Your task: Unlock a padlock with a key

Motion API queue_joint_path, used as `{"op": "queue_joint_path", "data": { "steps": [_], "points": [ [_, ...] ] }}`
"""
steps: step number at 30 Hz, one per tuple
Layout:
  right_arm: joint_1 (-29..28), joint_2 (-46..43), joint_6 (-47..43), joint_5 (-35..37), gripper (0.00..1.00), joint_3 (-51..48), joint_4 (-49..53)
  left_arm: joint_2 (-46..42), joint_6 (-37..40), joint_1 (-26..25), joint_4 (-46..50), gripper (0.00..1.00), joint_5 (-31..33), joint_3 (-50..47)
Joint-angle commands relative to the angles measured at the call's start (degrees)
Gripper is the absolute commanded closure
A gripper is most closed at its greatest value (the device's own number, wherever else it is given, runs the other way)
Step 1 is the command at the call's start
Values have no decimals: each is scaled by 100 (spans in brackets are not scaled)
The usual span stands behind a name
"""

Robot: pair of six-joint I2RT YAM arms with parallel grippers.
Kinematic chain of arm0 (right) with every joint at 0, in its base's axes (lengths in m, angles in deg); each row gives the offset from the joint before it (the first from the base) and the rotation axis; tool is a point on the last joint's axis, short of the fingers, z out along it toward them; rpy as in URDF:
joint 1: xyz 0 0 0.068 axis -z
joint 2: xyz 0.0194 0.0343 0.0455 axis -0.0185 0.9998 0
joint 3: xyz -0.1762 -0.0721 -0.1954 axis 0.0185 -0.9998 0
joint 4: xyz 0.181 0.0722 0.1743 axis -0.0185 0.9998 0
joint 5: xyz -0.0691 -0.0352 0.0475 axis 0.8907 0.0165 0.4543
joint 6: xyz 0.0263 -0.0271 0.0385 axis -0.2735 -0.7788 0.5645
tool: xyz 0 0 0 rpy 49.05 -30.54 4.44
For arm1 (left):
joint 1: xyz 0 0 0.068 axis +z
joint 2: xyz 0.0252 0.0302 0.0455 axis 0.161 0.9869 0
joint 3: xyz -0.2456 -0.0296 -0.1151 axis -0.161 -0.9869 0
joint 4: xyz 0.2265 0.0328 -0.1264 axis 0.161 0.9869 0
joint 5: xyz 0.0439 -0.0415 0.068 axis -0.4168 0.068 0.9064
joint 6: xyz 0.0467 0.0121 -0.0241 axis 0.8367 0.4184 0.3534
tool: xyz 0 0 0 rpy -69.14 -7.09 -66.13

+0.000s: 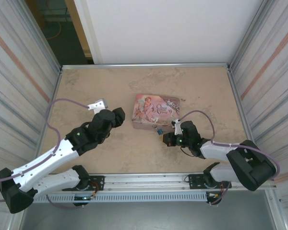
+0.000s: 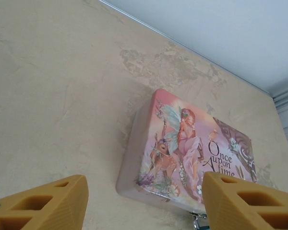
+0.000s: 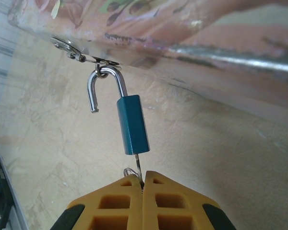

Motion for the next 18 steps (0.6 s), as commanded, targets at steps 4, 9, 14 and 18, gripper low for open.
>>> {"op": "queue_joint_path", "data": {
  "steps": [4,9,14,18],
  "points": [
    [91,324,216,241,100,79,219,-52,137,20,152,34,396,-25],
    [91,198,143,337,84,82,382,19,349,44,86,31,445,-54],
    [100,-178,-22,446,70,113,799,28,861,228,-238,24,25,-156],
    [156,-602,-147,468,59,191,1210,71,1426,729,-536,20,-1017,-187]
  ]
}}
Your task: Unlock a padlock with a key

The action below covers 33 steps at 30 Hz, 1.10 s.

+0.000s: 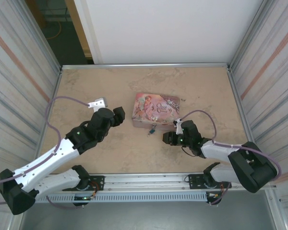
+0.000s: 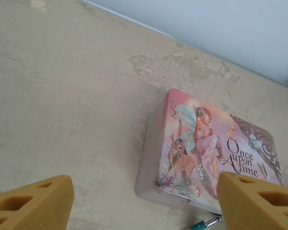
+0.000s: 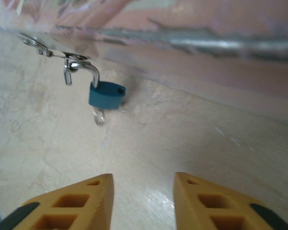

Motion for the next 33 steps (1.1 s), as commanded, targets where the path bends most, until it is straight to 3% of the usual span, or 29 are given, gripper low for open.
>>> {"op": "queue_joint_path", "data": {
  "steps": [1,9,17,26,33],
  "points": [
    [70,-404,-147,138,57,129,635,53,658,417,-334,20,-960,-67],
    [158,-1041,-19,-11,27,221,815,710,1061,1757,-729,18,-3381,-16],
    [167,-1152,248,-85,1,262,635,1944,1722,2167,-1079,18,-4767,463],
    [216,-1055,165,-15,1,401,630,3558,1975,2257,-1185,22,-5555,1256],
    [255,-901,78,-7,1,490,654,4271,1950,2257,-1255,27,-5916,1543]
  ]
}}
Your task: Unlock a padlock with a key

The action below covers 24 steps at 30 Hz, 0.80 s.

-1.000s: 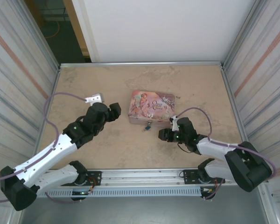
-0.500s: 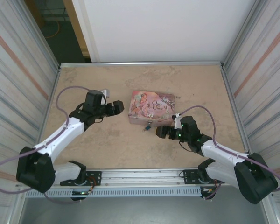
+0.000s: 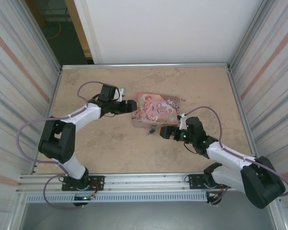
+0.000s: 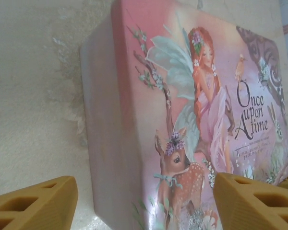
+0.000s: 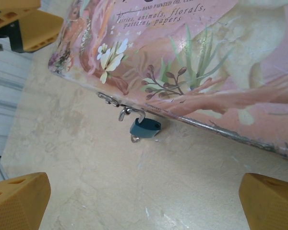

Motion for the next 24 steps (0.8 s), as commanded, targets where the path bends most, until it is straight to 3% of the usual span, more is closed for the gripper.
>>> {"op": "queue_joint_path", "data": {
  "steps": [1,16,24],
  "points": [
    [66,75,-93,28,1,171,-30,234,61,51,-140,28,-522,219],
    [187,360,-347,-49,1,407,41,639,-162,1,-194,54,-822,-113],
    [506,594,-681,-548,1,607,-158,304,-299,-105,-208,58,-666,-682]
  ]
}}
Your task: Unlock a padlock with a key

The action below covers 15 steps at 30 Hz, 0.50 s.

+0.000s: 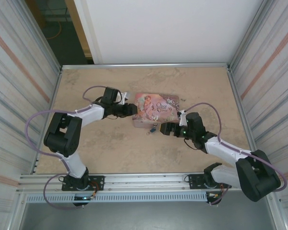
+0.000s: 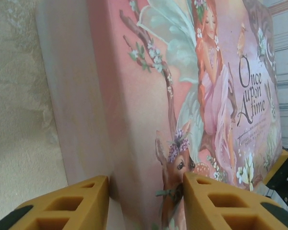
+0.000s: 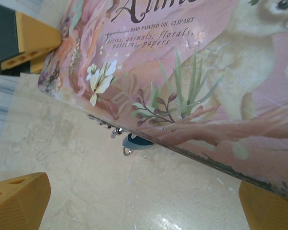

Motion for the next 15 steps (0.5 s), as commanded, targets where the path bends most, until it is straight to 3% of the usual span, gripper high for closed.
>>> {"op": "queue_joint_path", "data": {
  "steps": [1,15],
  "points": [
    [187,96,-400,-414,1,274,-224,-143,-83,-109,414,58,84,-452],
    [567,828,-1179,-995,1,482,-1320,-533,-437,-272,176,57,196,-841]
  ]
}}
